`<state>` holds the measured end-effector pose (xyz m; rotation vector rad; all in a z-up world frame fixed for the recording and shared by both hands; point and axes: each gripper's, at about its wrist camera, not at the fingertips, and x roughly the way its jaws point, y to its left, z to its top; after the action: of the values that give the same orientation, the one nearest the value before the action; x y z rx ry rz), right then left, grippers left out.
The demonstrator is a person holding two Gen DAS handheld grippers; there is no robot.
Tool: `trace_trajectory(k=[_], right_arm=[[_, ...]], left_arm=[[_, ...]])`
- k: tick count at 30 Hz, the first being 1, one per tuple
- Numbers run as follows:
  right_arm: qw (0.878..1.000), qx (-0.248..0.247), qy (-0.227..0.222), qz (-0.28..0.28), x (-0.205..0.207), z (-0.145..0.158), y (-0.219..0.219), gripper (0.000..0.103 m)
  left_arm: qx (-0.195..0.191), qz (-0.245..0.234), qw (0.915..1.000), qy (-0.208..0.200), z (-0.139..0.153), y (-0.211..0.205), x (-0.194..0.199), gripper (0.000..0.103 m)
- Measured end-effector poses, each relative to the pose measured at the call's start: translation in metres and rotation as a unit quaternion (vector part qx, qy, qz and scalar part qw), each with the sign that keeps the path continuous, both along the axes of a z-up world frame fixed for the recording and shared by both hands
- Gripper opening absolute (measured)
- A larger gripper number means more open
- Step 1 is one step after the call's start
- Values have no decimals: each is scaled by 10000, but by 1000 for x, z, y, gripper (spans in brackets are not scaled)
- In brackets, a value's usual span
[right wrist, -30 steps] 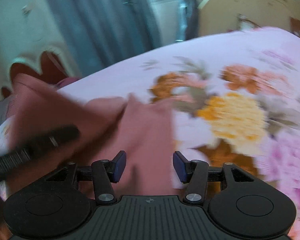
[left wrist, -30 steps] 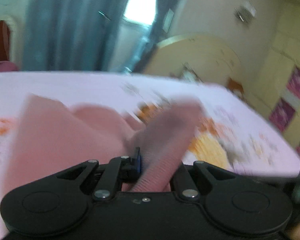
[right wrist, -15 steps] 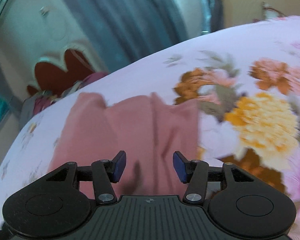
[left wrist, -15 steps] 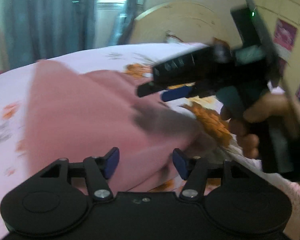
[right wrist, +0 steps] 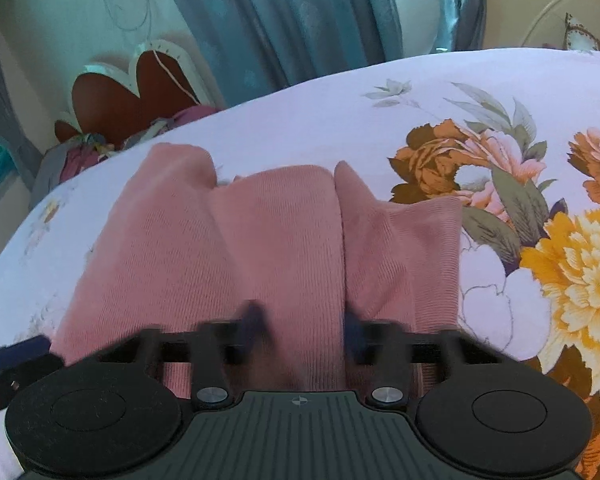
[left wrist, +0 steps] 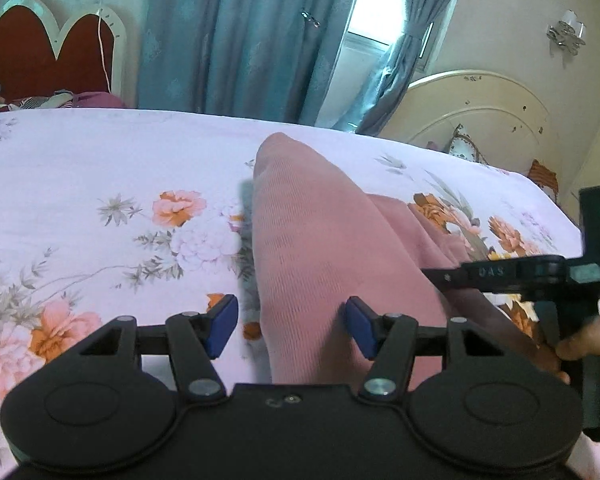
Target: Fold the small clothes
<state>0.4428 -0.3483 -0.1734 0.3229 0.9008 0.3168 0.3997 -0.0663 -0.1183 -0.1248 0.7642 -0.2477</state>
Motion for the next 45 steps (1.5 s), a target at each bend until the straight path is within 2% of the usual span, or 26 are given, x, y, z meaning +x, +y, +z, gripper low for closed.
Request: trace_trajectory(k=[1, 4, 9, 11, 13, 15, 16, 18, 22, 24, 25, 26, 28, 31, 33, 34, 35, 36, 38, 44, 45], right_arm=[[10000, 33, 4, -2, -1, 1, -2, 15], [9999, 110, -61, -105, -6, 6, -6, 12], [9961, -188, -740, -446, -29, 36, -14, 11], [9940, -354, -867, -568, -38, 42, -22, 11], [9935, -456, -733, -741, -42, 34, -32, 11], [9947, -276, -273, -956, -41, 16, -43, 8], [9942, -266, -208, -1024, -42, 12, -46, 8], [9928, -301, -185, -1145, -47, 9, -50, 8], [9953, -74, -154, -951, -53, 17, -53, 9], [9954, 23, -79, -952, -61, 22, -58, 12], [9953, 53, -30, -964, -65, 23, -60, 21], [9952, 73, 31, -977, -68, 24, -61, 38], [9949, 117, 86, -1000, -81, 25, -61, 52], [9962, 41, 43, -868, -101, 29, -58, 51], [9973, 100, 111, -721, -113, 30, -53, 48], [9977, 102, 138, -652, -116, 29, -50, 35], [9982, 53, 175, -576, -119, 28, -46, 26], [9983, -90, 207, -536, -122, 26, -42, 24], [9980, -241, 326, -486, -123, 19, -40, 14], [9962, -526, 199, -658, -134, 25, -43, 8], [9958, -533, 323, -673, -134, 19, -44, 8]], left_arm=[[-11, -12, 10000, -8, 0, 0, 0, 60], [13, -92, 10000, -30, 0, -2, 2, 60], [-41, -203, 9998, -50, -2, -10, 13, 60], [-123, -279, 9995, -64, -2, -14, 16, 61], [-128, -375, 9992, -43, -4, -21, 18, 64], [-72, -417, 9991, 43, -10, -26, 20, 66], [-72, -433, 9990, 107, -14, -27, 20, 67], [-74, -468, 9988, 124, -16, -26, 18, 69], [48, -607, 9978, 250, -19, -21, 14, 71], [49, -649, 9974, 300, -19, -18, 11, 71], [58, -673, 9972, 326, -19, -18, 9, 71], [55, -693, 9970, 350, -20, -18, 7, 71], [20, -739, 9963, 446, -22, -16, 4, 71], [37, -804, 9952, 553, -26, -14, -4, 71], [71, -836, 9946, 618, -29, -13, -10, 71], [73, -838, 9942, 666, -30, -12, -12, 71], [61, -829, 9941, 694, -32, -12, -14, 71], [48, -814, 9941, 710, -32, -11, -15, 71], [55, -804, 9942, 714, -32, -12, -18, 71], [9, -829, 9935, 780, -29, -15, -24, 69], [-18, -845, 9933, 793, -29, -17, -25, 69]])
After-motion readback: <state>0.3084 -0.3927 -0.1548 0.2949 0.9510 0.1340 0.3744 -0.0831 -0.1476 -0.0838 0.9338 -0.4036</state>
